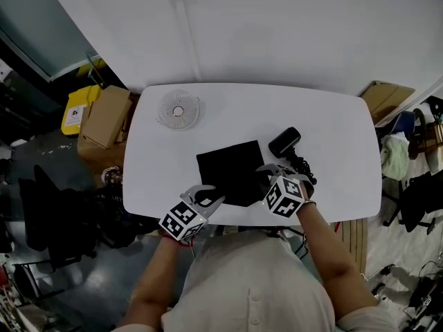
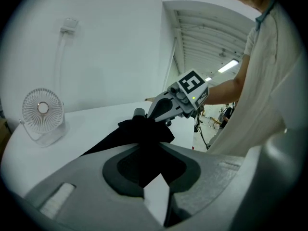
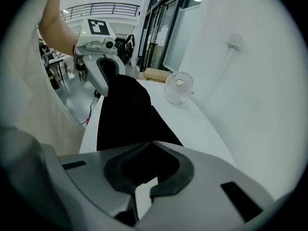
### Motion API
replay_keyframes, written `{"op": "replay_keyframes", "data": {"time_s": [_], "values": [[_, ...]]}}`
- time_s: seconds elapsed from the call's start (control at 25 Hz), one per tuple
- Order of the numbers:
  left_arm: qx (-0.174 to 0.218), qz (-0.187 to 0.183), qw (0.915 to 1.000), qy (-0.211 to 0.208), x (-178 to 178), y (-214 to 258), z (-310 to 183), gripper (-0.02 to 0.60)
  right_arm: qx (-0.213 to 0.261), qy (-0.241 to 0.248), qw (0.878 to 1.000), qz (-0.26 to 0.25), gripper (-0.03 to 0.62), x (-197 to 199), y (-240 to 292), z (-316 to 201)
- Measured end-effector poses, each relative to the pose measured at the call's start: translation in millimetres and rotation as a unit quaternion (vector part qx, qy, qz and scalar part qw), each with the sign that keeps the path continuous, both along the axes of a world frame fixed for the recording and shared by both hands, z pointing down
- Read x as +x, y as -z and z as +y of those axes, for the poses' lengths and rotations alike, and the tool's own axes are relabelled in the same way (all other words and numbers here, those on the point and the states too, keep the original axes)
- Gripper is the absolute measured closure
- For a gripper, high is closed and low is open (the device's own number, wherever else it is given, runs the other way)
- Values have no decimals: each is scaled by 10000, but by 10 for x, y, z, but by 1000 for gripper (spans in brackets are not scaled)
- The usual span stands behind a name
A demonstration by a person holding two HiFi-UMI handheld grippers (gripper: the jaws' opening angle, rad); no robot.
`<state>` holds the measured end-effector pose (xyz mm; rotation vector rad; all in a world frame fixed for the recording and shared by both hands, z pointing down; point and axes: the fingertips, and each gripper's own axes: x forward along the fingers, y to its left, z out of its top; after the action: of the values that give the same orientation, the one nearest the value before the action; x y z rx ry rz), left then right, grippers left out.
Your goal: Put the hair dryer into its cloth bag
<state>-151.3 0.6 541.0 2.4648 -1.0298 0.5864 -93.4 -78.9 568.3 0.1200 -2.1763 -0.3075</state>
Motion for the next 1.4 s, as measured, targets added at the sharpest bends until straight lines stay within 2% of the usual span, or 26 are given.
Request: {"op": "replay_keyframes", "data": {"time_s": [0.04,0.08,0.16,0.28,0.44,0.52,0.6,0.8,0.92,1.0,1.12,1.28,1.4], "values": [[-77,94,9999,62,-25,-1,12,509,14,21,10000,-5,572,9,54,10],[-135,156,9997,123,-58,4,24,438,27,41,10000,-2,572,17,97,16],[-146,167,9994,258,-149,36,39,392,22,58,10000,-2,572,26,158,28],[82,61,9982,596,-340,186,20,383,16,56,10000,-31,572,31,225,66],[682,142,9931,940,-510,658,-119,383,68,66,9999,-71,572,43,291,110],[946,236,9910,919,-504,911,-192,383,65,54,9999,-109,572,50,312,134],[1058,199,9918,694,-402,1039,-245,383,51,43,9999,-139,572,53,334,167],[841,-384,9954,-243,113,829,-300,383,-23,-6,9999,-151,572,30,381,229],[676,-731,9928,-661,385,633,-320,383,-60,-38,9999,-150,572,1,401,238],[574,-1014,9900,-793,501,498,-353,383,-62,-79,9998,-144,572,-9,412,234],[407,-1403,9862,-782,593,330,-424,383,-101,-176,9997,-153,572,-22,439,210],[307,-1776,9826,-445,599,195,-539,387,-169,-347,9992,-121,572,-33,450,188],[314,-2091,9772,-182,545,157,-583,441,-248,-540,9981,-134,572,-35,462,171]]}}
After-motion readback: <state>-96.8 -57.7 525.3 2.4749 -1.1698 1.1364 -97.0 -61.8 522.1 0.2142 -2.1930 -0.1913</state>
